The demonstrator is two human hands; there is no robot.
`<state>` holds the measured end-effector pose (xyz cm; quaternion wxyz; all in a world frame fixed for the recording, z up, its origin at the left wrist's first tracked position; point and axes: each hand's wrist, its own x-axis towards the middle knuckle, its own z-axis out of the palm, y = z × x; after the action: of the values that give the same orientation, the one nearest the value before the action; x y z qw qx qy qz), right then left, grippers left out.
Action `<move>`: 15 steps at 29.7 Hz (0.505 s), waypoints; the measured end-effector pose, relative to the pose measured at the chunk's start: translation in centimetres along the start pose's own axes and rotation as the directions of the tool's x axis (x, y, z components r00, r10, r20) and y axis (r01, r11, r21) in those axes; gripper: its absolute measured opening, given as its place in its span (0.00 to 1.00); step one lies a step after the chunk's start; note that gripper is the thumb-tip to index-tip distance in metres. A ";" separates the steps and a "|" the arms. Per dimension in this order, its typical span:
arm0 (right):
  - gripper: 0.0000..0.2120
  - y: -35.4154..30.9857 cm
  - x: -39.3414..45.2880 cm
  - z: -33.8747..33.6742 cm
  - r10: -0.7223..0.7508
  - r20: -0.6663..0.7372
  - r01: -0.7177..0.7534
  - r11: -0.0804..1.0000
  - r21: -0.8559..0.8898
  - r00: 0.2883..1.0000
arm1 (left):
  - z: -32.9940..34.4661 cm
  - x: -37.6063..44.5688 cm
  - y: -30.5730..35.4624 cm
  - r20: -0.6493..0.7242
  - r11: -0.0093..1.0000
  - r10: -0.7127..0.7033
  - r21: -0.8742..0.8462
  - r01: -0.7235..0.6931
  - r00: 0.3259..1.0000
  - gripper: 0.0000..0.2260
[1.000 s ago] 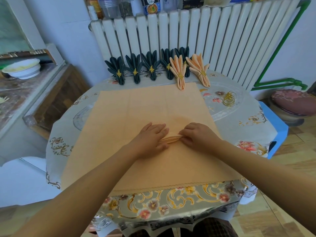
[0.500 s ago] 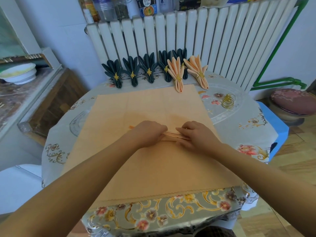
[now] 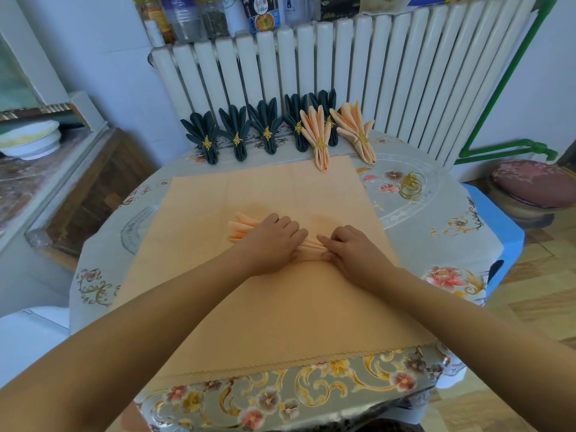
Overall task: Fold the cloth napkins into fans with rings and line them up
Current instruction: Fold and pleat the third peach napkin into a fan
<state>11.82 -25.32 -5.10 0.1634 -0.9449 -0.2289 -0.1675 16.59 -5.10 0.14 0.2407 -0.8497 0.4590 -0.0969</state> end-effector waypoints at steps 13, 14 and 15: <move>0.14 3.3 1.2 -2.3 0.172 -0.149 -0.167 0.985 0.041 0.974 | -4.0 4.5 -1.3 0.064 0.771 -0.352 -0.546 0.328 0.934 0.11; 0.14 3.9 1.2 -2.7 0.199 -0.150 -0.194 0.980 0.047 0.968 | -4.3 5.5 -1.2 0.065 0.766 -0.370 -0.543 0.344 0.927 0.11; 0.15 4.4 1.1 -3.0 0.221 -0.157 -0.215 0.975 0.053 0.963 | -4.5 6.1 -1.1 0.067 0.764 -0.384 -0.537 0.358 0.921 0.11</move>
<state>14.19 -29.73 -3.04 0.2158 -0.9446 -0.1124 -0.2204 19.10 -11.12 4.28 -0.0427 -0.9538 0.2958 -0.0294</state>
